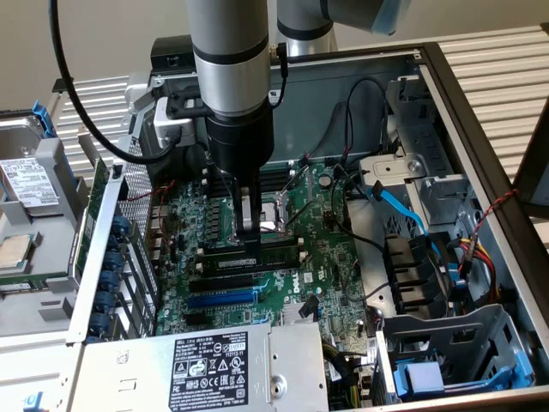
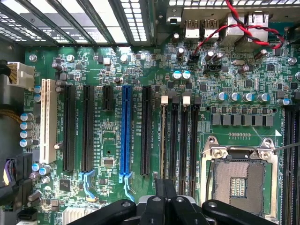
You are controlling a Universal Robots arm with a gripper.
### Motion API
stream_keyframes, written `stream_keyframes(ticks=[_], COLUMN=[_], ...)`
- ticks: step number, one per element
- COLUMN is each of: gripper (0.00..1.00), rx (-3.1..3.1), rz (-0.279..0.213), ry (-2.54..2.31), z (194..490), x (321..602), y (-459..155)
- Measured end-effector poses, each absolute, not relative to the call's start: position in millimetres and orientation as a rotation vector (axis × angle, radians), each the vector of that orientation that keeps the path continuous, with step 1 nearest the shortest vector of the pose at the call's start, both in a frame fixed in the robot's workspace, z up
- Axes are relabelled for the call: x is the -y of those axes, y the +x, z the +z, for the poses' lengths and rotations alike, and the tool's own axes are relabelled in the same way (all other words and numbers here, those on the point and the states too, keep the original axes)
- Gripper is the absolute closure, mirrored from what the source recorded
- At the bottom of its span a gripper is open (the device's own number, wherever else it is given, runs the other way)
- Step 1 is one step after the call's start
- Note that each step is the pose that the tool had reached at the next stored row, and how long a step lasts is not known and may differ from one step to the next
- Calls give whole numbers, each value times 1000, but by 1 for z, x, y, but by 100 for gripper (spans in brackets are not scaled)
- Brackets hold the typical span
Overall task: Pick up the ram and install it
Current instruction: 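Press down the ram until it locks into place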
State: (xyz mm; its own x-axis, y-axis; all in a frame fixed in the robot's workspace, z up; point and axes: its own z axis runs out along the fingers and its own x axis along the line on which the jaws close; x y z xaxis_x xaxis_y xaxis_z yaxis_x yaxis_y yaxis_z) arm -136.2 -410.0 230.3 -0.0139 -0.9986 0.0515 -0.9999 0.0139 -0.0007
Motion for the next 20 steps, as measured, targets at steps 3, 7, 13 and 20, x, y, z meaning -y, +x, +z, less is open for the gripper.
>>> stream_keyframes(ticks=[3, 7, 13, 20], gripper=[89, 89, 89, 89], rx=[2211, 2211, 2211, 2213], rz=[57, 57, 57, 53], ry=[2180, 2180, 2180, 2182], z=[230, 230, 230, 230], x=[410, 410, 411, 411], y=[-136, -137, -137, -137])
